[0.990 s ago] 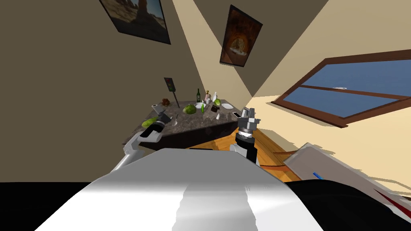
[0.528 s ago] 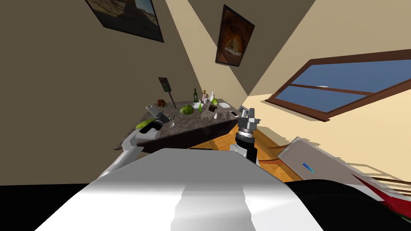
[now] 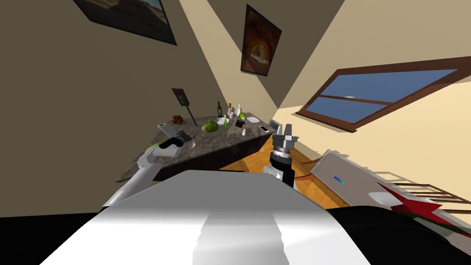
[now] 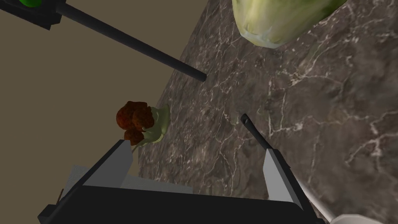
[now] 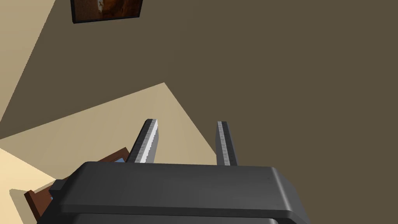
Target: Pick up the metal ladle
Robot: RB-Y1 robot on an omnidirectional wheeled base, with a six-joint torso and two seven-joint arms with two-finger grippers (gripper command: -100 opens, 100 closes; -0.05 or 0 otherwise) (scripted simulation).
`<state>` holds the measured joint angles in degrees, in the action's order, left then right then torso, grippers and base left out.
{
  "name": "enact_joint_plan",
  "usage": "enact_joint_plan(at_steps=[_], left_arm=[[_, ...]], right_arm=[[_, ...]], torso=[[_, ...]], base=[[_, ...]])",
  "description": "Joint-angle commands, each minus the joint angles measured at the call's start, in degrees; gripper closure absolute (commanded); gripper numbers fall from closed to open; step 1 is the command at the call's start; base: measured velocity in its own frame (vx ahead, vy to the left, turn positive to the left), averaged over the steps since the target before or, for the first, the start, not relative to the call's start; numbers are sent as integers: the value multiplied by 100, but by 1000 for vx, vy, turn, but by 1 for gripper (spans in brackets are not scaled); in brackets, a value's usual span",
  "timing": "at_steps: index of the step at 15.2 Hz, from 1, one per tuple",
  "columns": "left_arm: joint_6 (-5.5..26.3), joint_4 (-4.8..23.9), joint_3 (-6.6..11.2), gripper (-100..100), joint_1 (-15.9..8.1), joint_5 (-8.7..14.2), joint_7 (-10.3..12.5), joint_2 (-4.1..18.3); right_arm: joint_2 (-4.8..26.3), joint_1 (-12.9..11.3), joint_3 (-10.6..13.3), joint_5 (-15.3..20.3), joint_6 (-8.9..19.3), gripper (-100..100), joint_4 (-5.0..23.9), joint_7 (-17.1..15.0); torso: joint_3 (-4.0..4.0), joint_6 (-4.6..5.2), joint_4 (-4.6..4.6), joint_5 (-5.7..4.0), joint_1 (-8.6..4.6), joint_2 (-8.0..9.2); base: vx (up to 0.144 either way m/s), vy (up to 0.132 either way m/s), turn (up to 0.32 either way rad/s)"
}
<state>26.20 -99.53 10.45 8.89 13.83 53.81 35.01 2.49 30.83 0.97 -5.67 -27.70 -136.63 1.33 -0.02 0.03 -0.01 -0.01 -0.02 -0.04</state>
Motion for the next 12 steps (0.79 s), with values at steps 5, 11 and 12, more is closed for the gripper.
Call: enact_joint_plan(at_steps=[5, 11, 12], left_arm=[[728, 307, 70, -100, -223, 124, 506, 181], [1241, 542, 122, -100, -375, 223, 834, 314], [1447, 777, 173, -100, -525, 322, 1108, 442]], right_arm=[[0, 0, 0, 0, 0, 0, 0, 0], [0, 1, 0, 0, 0, 0, 0, 0], [0, 1, 0, 0, 0, 0, 0, 0]], torso=[[0, 0, 0, 0, 0, 0], [1, -5, 0, 0, 1, 3], [2, -5, 1, 1, 1, 3]], base=[[2, -2, -102], [1, -1, -68], [1, -6, -140]])
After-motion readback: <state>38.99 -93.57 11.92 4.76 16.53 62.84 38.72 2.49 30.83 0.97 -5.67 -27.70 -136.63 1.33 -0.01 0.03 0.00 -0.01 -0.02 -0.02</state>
